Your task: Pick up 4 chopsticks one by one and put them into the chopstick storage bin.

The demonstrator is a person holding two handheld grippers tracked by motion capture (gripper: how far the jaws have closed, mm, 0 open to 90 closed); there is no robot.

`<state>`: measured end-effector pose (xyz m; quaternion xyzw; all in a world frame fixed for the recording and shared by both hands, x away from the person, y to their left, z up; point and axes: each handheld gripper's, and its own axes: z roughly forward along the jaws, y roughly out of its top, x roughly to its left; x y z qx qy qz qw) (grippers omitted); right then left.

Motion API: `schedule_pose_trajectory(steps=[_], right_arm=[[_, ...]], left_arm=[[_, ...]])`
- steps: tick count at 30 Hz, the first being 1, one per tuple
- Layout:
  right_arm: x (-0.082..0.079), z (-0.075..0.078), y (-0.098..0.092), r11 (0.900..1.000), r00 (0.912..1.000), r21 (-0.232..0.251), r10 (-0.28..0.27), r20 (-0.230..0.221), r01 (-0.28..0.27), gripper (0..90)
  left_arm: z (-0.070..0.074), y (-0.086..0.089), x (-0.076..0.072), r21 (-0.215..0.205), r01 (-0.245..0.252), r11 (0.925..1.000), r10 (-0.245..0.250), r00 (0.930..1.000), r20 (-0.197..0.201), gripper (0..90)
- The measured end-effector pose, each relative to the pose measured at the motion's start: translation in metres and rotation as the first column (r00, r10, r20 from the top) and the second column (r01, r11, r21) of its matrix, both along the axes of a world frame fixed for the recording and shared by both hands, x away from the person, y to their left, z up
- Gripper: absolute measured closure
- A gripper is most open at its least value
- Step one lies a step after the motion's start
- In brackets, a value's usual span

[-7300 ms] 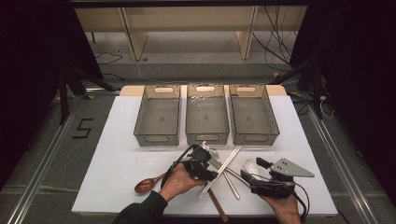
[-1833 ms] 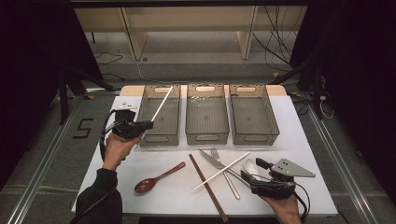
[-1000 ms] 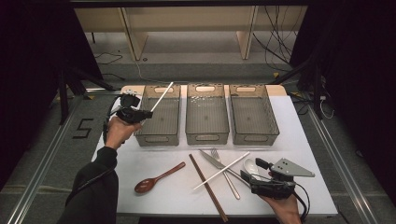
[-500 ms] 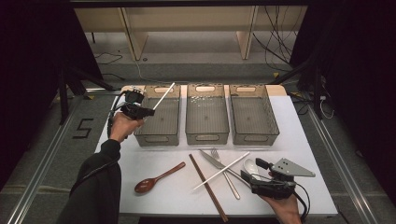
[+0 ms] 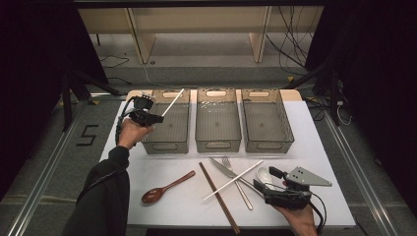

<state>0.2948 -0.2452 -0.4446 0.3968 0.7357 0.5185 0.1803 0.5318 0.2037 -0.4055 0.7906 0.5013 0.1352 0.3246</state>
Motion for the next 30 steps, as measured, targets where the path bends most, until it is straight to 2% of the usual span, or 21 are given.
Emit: schedule_pose_trajectory(steps=[5,11,12,13,18,22,23,24,25,26,27,28,30], right_arm=[[0.0,0.0,0.0,1.0,1.0,0.0,0.0,0.0,0.0,25.1],[0.0,0.0,0.0,1.0,1.0,0.0,0.001,-0.001,-0.001,25.1],[0.0,0.0,0.0,1.0,1.0,0.0,0.001,-0.001,-0.001,25.1],[0.0,0.0,0.0,1.0,1.0,0.001,0.001,-0.001,-0.001,25.1],[0.0,0.0,0.0,1.0,1.0,0.001,0.001,-0.001,-0.001,25.1],[0.0,0.0,-0.001,1.0,1.0,0.002,-0.002,0.0,0.002,25.1],[0.0,0.0,-0.001,1.0,1.0,0.001,-0.002,0.0,0.002,25.1],[0.0,0.0,-0.001,1.0,1.0,0.003,-0.002,0.0,0.002,25.1],[0.0,0.0,-0.001,1.0,1.0,0.003,-0.002,0.0,0.002,25.1],[0.0,0.0,-0.001,1.0,1.0,0.001,-0.002,0.001,0.002,25.1],[0.0,0.0,-0.001,1.0,1.0,0.001,-0.002,0.001,0.002,25.1],[0.0,0.0,0.0,1.0,1.0,0.002,-0.003,0.0,0.003,25.1],[0.0,0.0,0.0,1.0,1.0,0.001,-0.003,0.0,0.003,25.1]], left_arm=[[-0.002,-0.001,0.003,0.002,-0.014,0.9999,0.014,0.9999,-0.01,84.9],[-0.007,-0.004,0.005,0.03,-0.029,0.9991,0.03,0.9994,-0.018,83.6],[-0.007,-0.005,0.006,0.022,-0.035,0.9991,0.035,0.9992,-0.017,82.8],[-0.007,-0.005,0.006,0.014,-0.039,0.9991,0.039,0.9991,-0.019,73.6],[0.002,-0.009,0.002,0.005,-0.028,0.9996,0.028,0.9995,-0.014,68.9],[0.011,-0.011,-0.004,-0.022,-0.02,0.9996,0.02,0.9997,-0.01,57.8],[0.015,-0.011,-0.007,-0.027,-0.017,0.9995,0.016,0.9998,-0.008,54.6],[0.018,-0.012,-0.009,-0.035,-0.015,0.9993,0.015,0.9999,-0.006,47.6],[0.021,-0.012,-0.012,-0.045,-0.017,0.9989,0.016,0.9999,-0.005,47.6],[0.024,-0.014,-0.016,-0.061,-0.01,0.9981,0.01,0.9999,0.003,42.3],[0.027,-0.016,-0.02,-0.062,0.005,0.9981,-0.005,1.0,0.0,42.3],[0.029,-0.017,-0.023,-0.061,0.01,0.9981,-0.01,0.9999,0.005,36.4],[0.035,-0.022,-0.034,-0.085,0.028,0.996,-0.027,0.9996,0.013,33.9]])
